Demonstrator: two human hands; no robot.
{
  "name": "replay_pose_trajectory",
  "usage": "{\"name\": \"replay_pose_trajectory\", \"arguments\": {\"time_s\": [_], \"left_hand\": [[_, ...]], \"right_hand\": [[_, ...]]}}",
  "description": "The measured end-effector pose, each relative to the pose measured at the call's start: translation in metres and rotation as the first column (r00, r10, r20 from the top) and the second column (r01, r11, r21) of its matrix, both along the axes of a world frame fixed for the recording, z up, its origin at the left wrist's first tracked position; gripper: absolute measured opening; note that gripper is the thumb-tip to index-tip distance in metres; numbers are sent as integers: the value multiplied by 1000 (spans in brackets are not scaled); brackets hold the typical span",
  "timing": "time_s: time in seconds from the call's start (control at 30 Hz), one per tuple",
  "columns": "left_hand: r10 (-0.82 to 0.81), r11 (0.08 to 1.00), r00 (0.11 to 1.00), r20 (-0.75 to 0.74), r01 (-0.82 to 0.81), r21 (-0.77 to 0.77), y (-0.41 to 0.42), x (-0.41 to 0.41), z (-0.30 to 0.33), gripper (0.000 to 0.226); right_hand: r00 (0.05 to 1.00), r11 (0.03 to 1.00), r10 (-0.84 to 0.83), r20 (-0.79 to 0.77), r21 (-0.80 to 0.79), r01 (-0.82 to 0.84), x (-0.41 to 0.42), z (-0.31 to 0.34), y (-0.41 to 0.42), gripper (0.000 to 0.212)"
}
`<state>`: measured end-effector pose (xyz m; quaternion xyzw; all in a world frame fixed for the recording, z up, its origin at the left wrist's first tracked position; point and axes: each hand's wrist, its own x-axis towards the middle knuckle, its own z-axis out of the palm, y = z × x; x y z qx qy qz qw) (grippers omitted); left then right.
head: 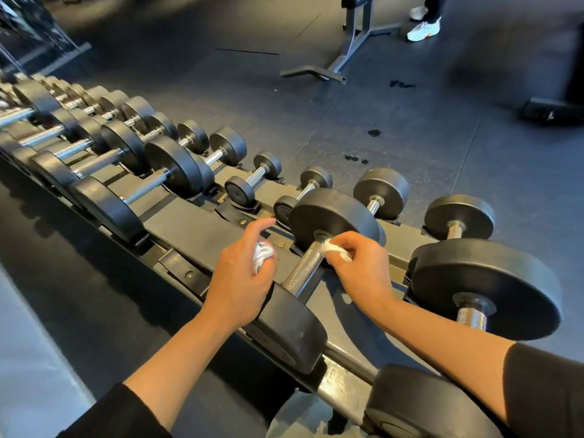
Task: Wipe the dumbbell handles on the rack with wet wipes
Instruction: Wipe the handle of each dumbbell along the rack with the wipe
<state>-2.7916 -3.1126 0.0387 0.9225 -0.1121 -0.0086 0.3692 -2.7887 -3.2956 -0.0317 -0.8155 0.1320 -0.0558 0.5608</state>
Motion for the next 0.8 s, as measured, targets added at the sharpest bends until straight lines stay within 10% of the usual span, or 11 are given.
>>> {"name": "replay_pose_trajectory", "arguments": {"time_s": [0.6, 0.8], "left_hand": [[-9, 1000, 1000, 29, 9, 3, -3, -2, 3, 41], [2, 1000, 1000, 7, -2, -14, -1, -1, 2, 41]], "right_hand": [[829, 821, 555, -62, 197, -535, -16, 6, 13, 20], [989, 993, 101, 109, 47, -106, 0, 8, 4, 15]]}}
